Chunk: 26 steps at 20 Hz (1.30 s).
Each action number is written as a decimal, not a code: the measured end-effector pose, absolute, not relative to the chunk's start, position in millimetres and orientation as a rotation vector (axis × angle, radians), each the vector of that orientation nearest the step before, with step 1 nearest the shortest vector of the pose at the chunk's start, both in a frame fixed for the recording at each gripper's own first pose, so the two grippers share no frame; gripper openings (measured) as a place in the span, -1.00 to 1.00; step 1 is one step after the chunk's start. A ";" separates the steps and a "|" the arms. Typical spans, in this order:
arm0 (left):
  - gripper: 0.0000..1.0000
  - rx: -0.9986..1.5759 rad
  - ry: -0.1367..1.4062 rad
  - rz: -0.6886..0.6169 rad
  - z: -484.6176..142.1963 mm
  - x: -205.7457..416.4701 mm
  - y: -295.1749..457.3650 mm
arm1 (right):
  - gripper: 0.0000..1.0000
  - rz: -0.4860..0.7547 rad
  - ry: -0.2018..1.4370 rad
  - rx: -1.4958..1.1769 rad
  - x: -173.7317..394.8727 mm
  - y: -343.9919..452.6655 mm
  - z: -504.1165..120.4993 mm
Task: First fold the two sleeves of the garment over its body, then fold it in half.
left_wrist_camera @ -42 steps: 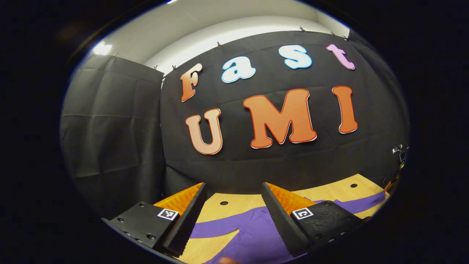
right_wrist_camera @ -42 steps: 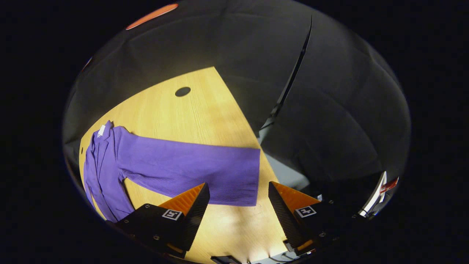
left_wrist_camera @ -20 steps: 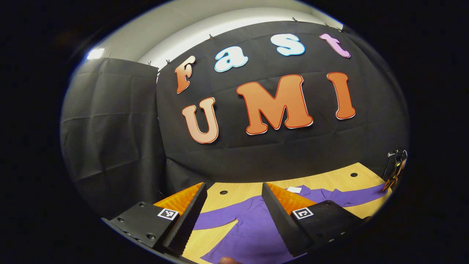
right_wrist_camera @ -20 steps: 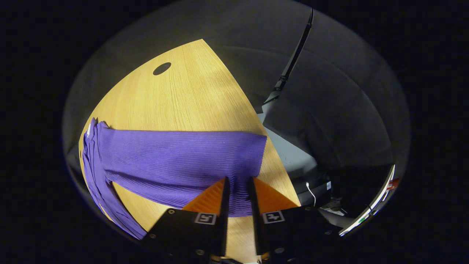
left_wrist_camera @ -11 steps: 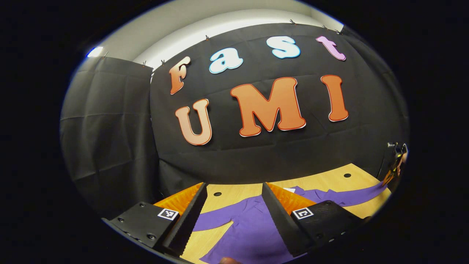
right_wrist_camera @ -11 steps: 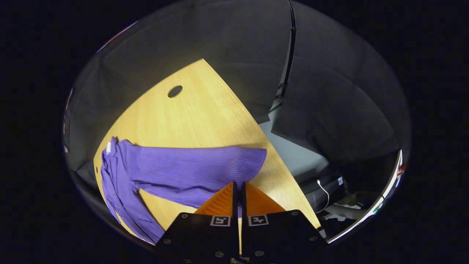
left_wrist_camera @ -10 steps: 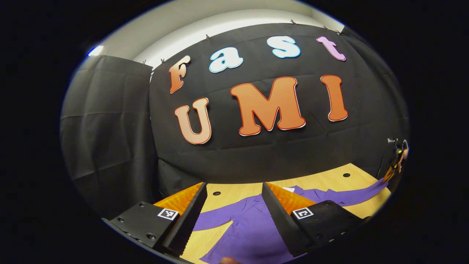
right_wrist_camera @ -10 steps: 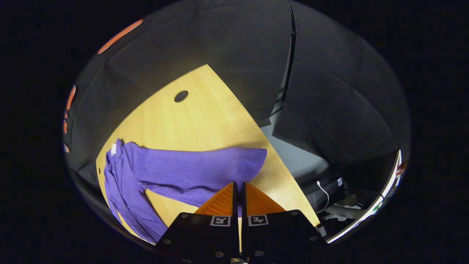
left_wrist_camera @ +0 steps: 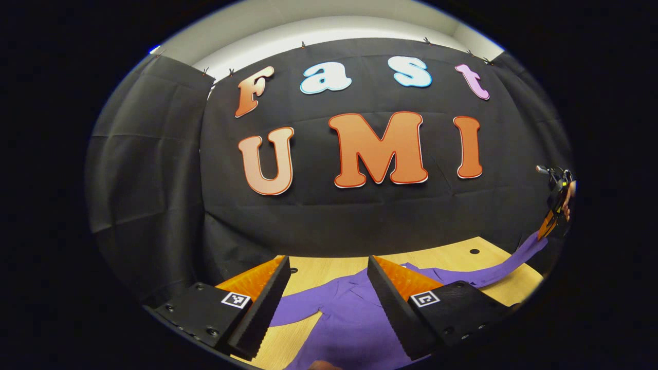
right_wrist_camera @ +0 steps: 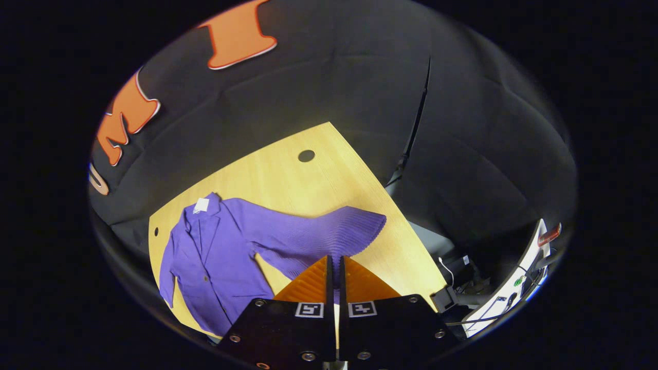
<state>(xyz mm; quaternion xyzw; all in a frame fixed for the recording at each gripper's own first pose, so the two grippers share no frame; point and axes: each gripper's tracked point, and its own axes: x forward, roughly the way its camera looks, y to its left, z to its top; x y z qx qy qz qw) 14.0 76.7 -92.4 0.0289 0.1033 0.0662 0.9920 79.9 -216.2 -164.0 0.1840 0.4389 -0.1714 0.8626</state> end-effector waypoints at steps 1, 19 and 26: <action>0.94 0.050 0.206 0.123 -93.6 15.8 83.4 | -0.94 -0.355 0.906 0.387 81.7 -204.6 -152.9; 0.94 0.018 0.259 0.134 -131.5 31.2 228.0 | -0.94 -0.043 0.834 0.204 213.8 82.5 -92.0; 0.94 0.028 0.292 0.220 -150.2 34.3 278.8 | -0.94 0.110 0.850 0.187 244.4 186.2 -117.7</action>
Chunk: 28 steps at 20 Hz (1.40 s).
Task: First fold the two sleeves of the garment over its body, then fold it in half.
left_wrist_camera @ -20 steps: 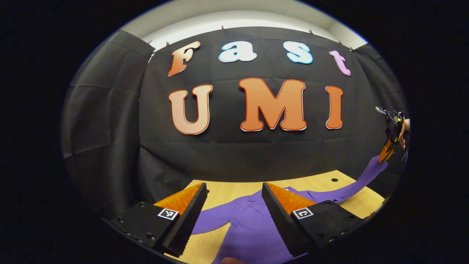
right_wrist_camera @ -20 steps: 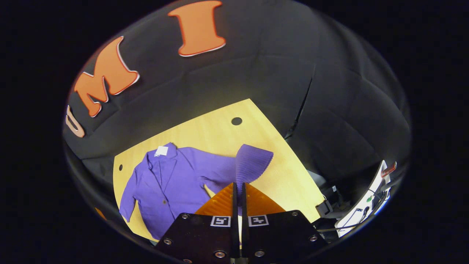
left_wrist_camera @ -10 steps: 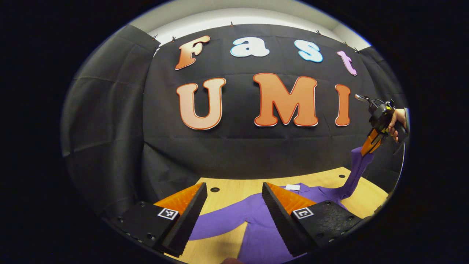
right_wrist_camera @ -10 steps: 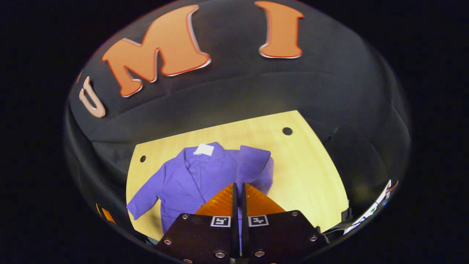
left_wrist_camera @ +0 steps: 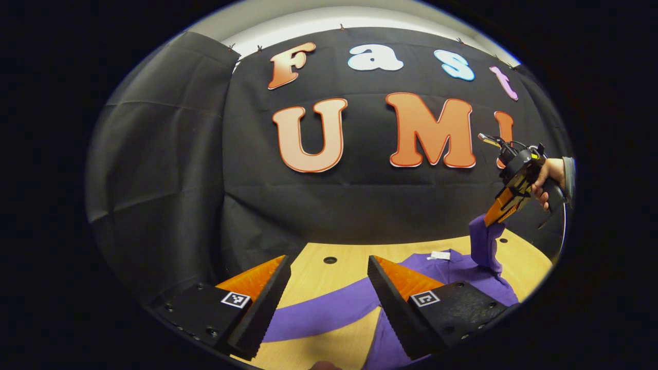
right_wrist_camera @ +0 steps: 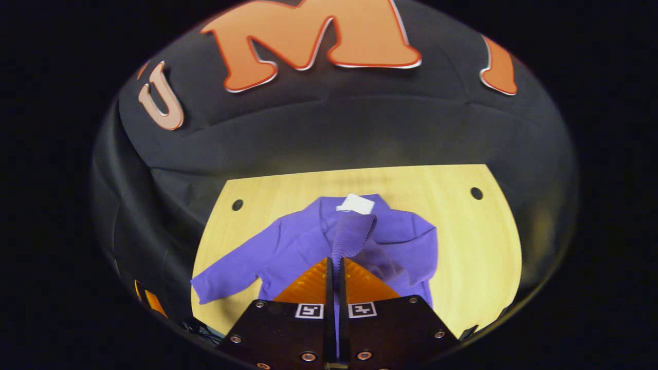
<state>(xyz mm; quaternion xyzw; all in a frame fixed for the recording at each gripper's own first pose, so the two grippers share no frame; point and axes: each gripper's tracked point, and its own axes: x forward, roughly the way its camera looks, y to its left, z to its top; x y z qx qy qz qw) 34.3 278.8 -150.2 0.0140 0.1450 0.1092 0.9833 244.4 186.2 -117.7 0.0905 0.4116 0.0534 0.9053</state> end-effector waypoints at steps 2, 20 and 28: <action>0.94 0.022 0.303 0.244 -153.0 37.2 294.3 | -0.89 0.158 0.832 0.191 248.8 213.0 -121.1; 0.99 -0.286 1.021 0.333 -340.2 50.1 396.6 | 1.00 0.013 0.262 0.068 205.9 118.2 4.9; 0.96 -0.434 1.317 0.390 -431.4 18.3 406.5 | 0.88 -0.075 0.187 0.055 142.0 80.6 11.5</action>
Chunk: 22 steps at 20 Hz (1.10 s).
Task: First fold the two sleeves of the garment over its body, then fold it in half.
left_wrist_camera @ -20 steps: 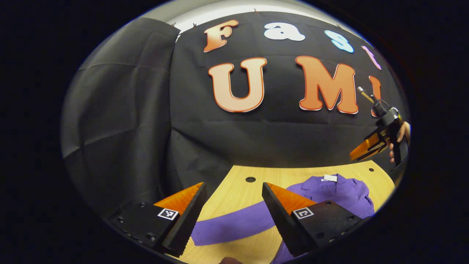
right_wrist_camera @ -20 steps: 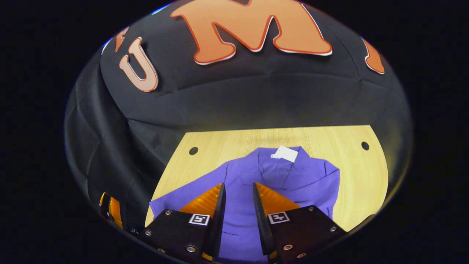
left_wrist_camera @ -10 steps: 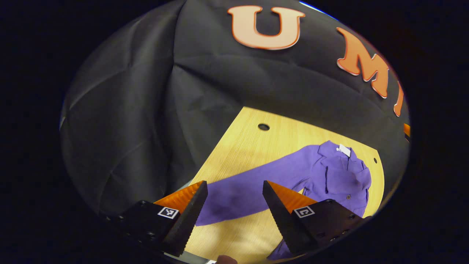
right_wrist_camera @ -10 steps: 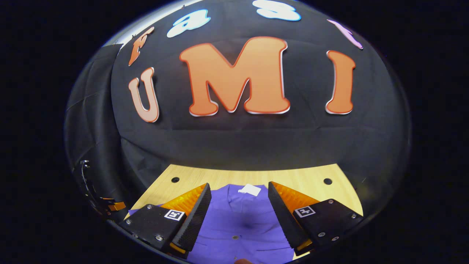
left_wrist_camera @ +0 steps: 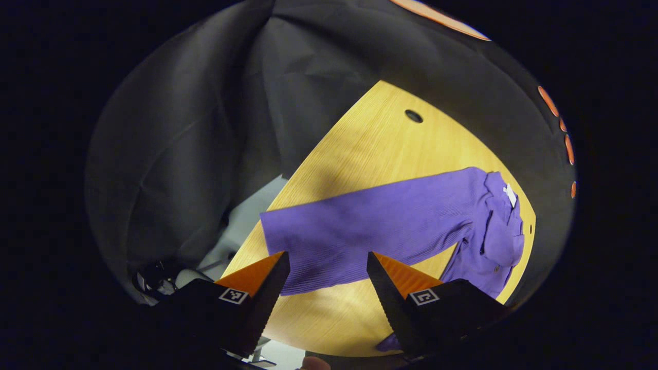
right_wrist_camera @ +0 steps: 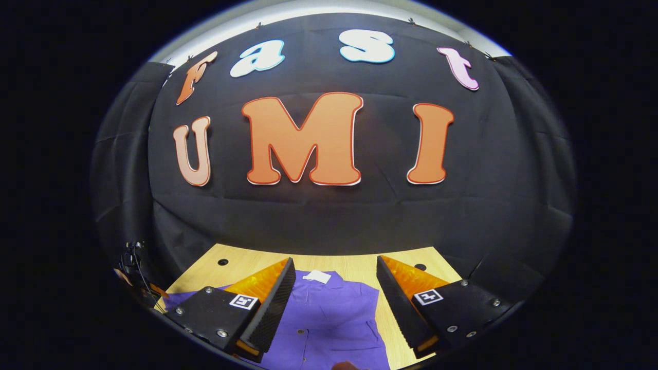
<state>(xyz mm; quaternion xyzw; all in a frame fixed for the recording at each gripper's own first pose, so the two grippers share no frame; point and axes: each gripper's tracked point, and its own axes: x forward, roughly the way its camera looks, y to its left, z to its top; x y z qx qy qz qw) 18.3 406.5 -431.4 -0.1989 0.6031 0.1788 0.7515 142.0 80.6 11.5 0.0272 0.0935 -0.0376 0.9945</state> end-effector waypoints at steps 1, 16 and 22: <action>0.96 -0.444 1.338 0.395 -438.9 17.0 407.2 | 0.88 -0.085 0.190 0.047 136.0 77.2 8.9; 0.64 -0.424 1.480 0.512 -492.0 -0.2 423.6 | 0.89 -0.082 0.191 0.050 109.1 38.1 -2.0; -0.84 -0.442 1.475 0.449 -485.6 10.1 403.6 | 0.89 -0.064 0.207 0.067 100.9 22.1 -13.4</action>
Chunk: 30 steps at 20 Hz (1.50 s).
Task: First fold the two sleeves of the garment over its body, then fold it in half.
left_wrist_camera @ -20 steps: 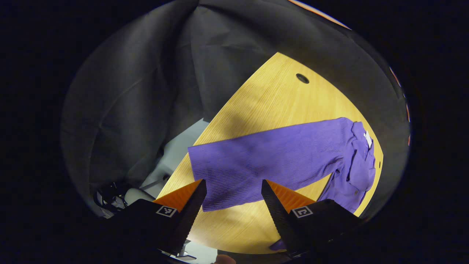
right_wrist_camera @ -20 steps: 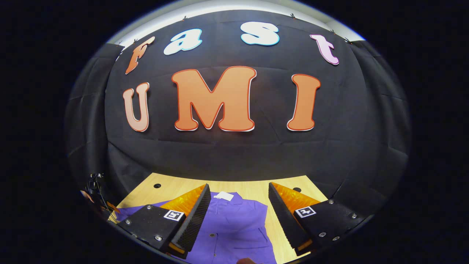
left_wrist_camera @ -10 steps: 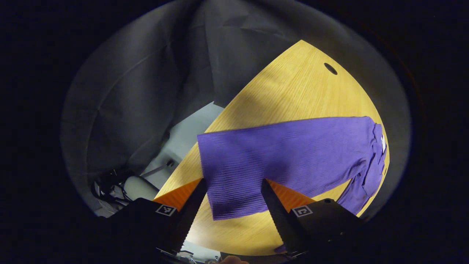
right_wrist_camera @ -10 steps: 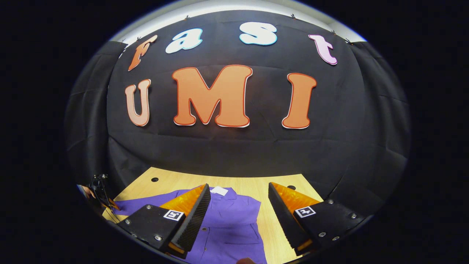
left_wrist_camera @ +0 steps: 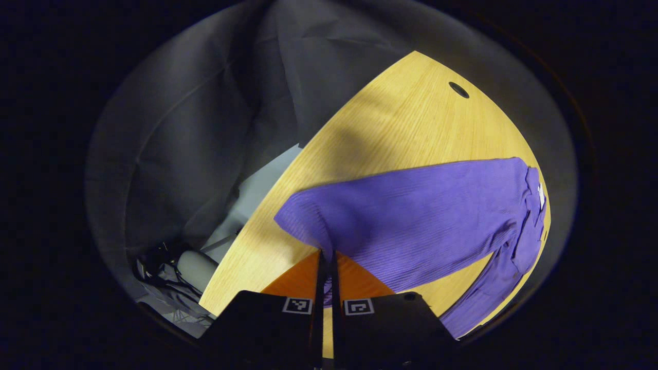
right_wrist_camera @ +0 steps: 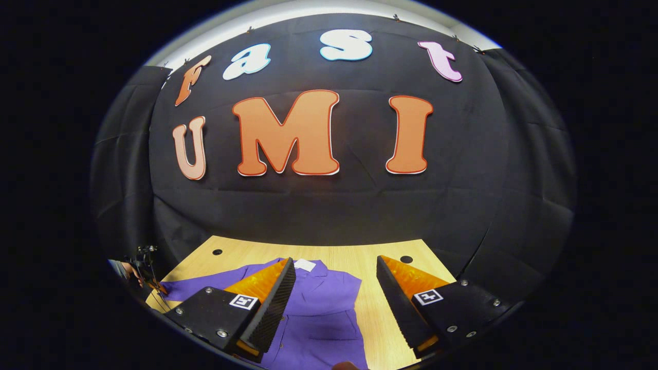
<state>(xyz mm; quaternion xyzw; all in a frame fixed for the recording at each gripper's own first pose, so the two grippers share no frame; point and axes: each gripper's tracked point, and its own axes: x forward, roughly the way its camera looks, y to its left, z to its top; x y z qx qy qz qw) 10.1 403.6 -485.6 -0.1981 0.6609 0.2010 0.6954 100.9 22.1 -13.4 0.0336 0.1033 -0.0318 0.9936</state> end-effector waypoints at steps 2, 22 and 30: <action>-0.83 -0.403 1.432 0.414 -467.4 26.4 395.6 | 0.89 -0.064 0.206 0.074 100.3 15.5 -13.3; -0.84 -0.063 1.167 -0.194 -276.1 192.1 126.2 | 0.88 -0.077 0.184 0.121 58.4 -34.3 -35.8; -0.84 0.080 1.141 -0.397 -264.8 231.2 -12.0 | 0.89 -0.140 0.203 0.158 37.6 -76.8 -51.5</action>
